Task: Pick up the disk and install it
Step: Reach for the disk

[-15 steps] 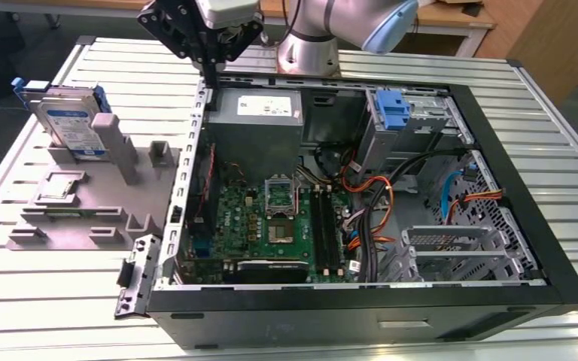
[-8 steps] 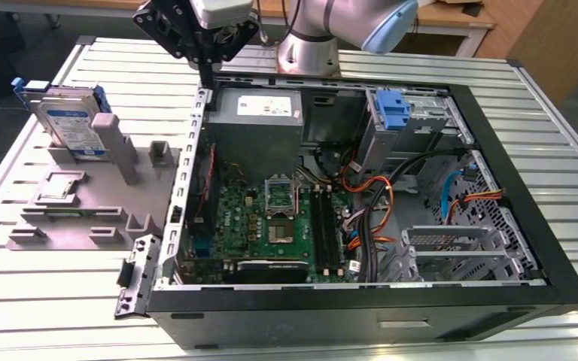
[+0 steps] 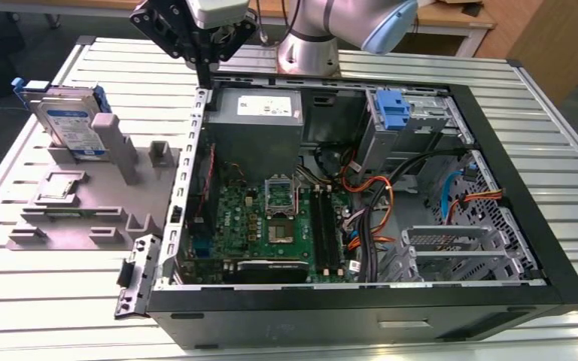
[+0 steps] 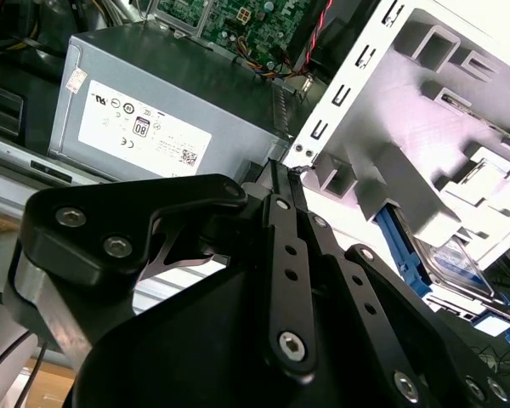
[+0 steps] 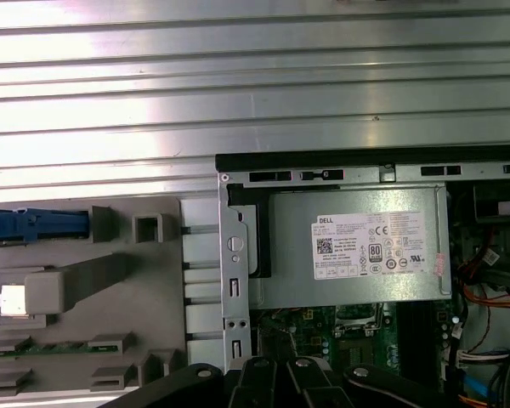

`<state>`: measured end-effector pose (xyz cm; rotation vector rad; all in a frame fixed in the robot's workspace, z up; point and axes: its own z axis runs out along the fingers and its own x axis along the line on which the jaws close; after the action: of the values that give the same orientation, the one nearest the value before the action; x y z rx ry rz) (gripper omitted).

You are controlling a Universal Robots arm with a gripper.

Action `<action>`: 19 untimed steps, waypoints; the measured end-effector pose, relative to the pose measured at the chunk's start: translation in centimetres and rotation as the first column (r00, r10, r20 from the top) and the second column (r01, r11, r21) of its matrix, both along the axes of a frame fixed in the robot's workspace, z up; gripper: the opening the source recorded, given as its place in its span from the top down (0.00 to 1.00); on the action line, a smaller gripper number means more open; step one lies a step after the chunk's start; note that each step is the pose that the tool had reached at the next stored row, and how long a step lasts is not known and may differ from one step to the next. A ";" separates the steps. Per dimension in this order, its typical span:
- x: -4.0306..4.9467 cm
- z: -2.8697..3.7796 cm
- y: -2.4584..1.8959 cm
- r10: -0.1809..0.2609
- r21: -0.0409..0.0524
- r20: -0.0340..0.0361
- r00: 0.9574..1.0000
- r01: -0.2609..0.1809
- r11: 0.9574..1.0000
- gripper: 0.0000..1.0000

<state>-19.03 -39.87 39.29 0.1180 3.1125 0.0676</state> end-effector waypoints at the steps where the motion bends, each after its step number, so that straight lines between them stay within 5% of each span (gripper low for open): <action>1: 0.00 0.00 0.00 0.000 0.000 0.000 1.000 0.000 1.000 0.89; 19: -1.18 -0.02 0.01 0.000 0.000 0.000 1.000 0.000 1.000 0.89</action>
<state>-20.21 -39.86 39.27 0.1179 3.1125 0.0677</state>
